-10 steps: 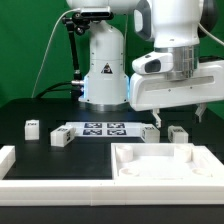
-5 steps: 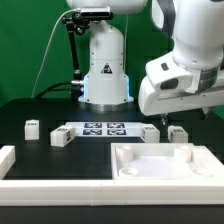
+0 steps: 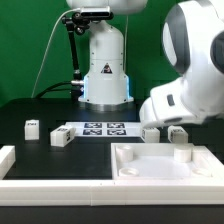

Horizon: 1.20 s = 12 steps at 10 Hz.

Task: Assemble one leg

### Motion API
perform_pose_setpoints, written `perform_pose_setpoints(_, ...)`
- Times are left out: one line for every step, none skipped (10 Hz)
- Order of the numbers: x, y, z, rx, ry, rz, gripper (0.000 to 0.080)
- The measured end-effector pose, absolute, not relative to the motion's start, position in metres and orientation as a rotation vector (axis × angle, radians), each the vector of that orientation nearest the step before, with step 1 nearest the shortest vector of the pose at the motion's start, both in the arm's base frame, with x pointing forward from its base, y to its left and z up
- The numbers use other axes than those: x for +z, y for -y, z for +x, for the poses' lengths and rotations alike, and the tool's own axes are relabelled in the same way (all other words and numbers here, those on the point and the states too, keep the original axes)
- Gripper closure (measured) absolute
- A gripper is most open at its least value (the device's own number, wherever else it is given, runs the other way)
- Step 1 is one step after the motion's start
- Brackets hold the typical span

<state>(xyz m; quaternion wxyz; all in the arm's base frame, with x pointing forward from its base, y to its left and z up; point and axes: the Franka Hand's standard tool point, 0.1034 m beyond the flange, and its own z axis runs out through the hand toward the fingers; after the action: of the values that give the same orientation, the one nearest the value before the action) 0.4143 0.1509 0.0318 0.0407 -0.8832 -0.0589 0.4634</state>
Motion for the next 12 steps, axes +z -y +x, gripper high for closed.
perform_pose_setpoints(0.028,-0.153,0.413,1.405,0.181,-2.714,0.015)
perform_pose_setpoints(0.025,-0.154,0.411,1.398,0.183,-2.719,0.015)
perform_pose_setpoints(0.021,-0.154,0.411,1.385,0.185,-2.723,0.015)
perform_pose_setpoints(0.016,-0.154,0.411,1.355,0.193,-2.731,0.015)
perform_pose_setpoints(0.01,-0.151,0.408,1.339,0.19,-2.738,0.015)
perform_pose_setpoints(0.009,-0.151,0.406,1.343,0.189,-2.737,0.015)
perform_pose_setpoints(0.007,-0.151,0.407,1.333,0.19,-2.739,0.015)
perform_pose_setpoints(0.007,-0.15,0.408,1.321,0.211,-2.733,0.015)
perform_pose_setpoints(0.006,-0.149,0.409,1.313,0.224,-2.73,0.0318)
perform_pose_setpoints(0.006,-0.149,0.409,1.313,0.224,-2.73,0.0318)
perform_pose_setpoints(0.006,-0.149,0.409,1.314,0.224,-2.73,0.0468)
perform_pose_setpoints(0.006,-0.149,0.409,1.314,0.224,-2.73,0.0509)
